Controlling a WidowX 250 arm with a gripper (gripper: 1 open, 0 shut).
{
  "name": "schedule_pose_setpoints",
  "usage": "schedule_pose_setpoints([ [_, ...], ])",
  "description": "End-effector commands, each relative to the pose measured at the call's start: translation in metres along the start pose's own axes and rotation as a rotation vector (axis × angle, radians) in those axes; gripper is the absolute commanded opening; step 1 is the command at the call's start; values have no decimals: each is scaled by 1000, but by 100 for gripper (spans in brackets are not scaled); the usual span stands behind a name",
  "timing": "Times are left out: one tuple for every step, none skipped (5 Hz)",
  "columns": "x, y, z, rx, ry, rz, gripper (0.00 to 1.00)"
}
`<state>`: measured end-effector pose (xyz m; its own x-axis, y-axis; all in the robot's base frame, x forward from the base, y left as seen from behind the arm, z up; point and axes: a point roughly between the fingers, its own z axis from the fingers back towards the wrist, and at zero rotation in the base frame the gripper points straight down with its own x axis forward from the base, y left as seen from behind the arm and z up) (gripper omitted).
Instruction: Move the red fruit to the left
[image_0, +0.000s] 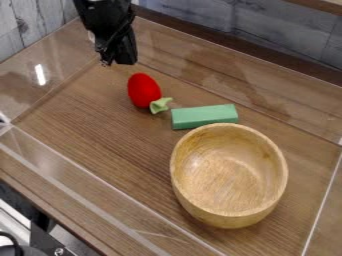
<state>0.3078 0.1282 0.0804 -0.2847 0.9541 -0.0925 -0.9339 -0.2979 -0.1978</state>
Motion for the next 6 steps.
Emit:
schedule_pose_setpoints([
  [11,-12,6,-48,-32,64,0],
  [21,-17,3,-52,-52,130,0],
  [25,-19,-16,-52,-59,143,0],
  [30,-20,-34,-53,-65,152,0],
  [25,-15,-35,-51,-68,166,100],
  [18,-10,-35,-47,-70,181,100],
])
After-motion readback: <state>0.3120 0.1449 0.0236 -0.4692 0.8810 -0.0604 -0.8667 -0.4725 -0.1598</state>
